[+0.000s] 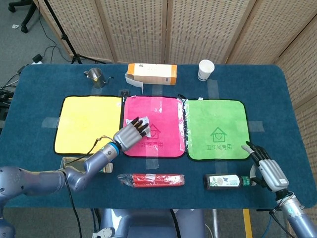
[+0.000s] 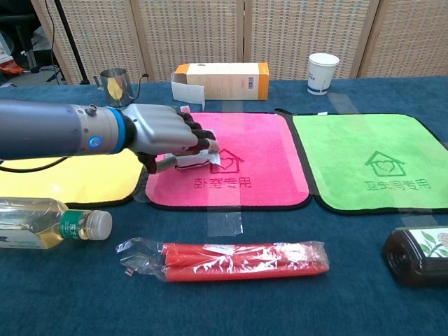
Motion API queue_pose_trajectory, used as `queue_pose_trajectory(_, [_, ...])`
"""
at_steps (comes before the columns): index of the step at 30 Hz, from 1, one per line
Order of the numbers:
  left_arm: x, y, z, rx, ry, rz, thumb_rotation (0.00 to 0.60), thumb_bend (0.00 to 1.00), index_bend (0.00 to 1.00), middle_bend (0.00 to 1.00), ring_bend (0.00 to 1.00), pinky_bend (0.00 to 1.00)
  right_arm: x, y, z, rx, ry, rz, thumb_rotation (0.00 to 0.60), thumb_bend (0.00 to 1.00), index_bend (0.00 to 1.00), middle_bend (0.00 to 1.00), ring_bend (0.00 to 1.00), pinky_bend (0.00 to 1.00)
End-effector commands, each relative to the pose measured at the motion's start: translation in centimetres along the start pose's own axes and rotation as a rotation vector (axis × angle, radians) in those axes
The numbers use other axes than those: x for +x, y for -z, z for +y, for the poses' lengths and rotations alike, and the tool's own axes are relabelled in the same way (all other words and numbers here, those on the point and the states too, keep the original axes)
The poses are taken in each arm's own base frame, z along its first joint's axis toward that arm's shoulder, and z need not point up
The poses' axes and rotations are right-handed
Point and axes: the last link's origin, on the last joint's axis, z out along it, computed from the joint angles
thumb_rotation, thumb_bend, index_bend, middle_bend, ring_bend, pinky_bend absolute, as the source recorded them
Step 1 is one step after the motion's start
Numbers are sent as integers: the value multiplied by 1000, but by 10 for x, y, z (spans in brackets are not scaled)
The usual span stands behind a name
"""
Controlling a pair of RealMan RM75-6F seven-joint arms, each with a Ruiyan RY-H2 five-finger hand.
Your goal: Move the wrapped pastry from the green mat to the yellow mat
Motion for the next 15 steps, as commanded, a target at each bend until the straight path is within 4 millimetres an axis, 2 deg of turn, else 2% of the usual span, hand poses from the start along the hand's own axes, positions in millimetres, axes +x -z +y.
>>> queue_pose_trajectory(1, [-8,9,-6,9,2,-11,600,671,0,0,0,0,-1,0,-1,2,2,-3,600,930,81,0,0,0])
queue_pose_trajectory(15, [-37,39,-34,55,16,-49,600,671,0,0,0,0,-5,0,-3,5,11,-11,600,930,81,0,0,0])
